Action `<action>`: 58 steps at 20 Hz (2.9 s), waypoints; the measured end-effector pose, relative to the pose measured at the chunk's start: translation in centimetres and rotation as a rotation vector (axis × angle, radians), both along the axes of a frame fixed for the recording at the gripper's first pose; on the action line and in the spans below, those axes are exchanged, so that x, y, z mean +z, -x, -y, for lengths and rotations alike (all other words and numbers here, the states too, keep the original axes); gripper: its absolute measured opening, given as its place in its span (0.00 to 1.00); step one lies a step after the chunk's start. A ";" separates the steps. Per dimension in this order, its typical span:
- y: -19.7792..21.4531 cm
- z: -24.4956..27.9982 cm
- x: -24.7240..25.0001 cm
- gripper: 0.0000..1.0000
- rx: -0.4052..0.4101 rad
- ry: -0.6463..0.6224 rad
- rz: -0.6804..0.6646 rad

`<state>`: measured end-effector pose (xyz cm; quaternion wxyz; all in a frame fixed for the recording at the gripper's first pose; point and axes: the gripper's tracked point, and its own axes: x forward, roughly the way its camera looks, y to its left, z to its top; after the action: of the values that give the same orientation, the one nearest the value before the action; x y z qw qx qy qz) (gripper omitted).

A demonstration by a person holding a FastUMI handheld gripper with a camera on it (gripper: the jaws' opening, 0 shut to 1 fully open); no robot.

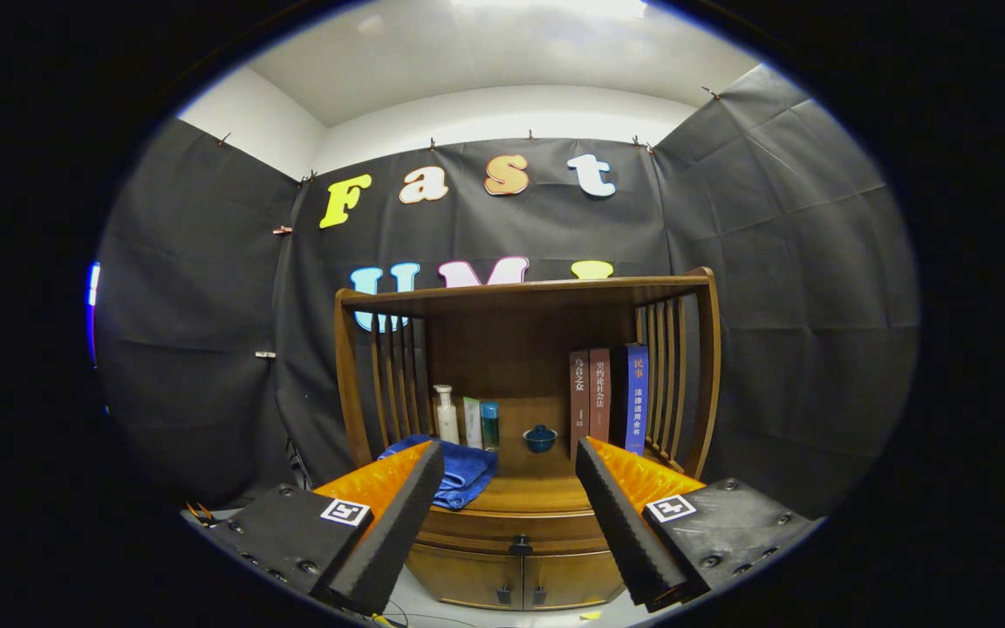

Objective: Pull open the drawer, take out the items inside it, and place them on the countertop above the cabinet.

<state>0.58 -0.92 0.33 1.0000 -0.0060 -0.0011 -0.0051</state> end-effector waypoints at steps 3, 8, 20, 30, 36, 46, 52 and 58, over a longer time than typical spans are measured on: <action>-0.1 0.1 -0.3 0.99 -0.002 0.004 -0.004; -0.6 -0.1 -1.2 0.99 -0.001 0.007 -0.015; -5.8 0.1 -10.4 0.99 -0.017 -0.030 -0.111; -11.6 2.3 -25.2 0.99 -0.089 -0.090 -0.375; -13.6 3.1 -32.0 1.00 -0.122 -0.086 -0.507; -14.9 3.0 -35.5 0.45 -0.119 -0.065 -0.580; -14.7 3.0 -35.5 0.33 -0.118 -0.055 -0.600; -12.7 2.7 -35.4 0.33 -0.106 -0.059 -0.622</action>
<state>13.33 -3.58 -35.08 0.9504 0.0218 0.3052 -0.0551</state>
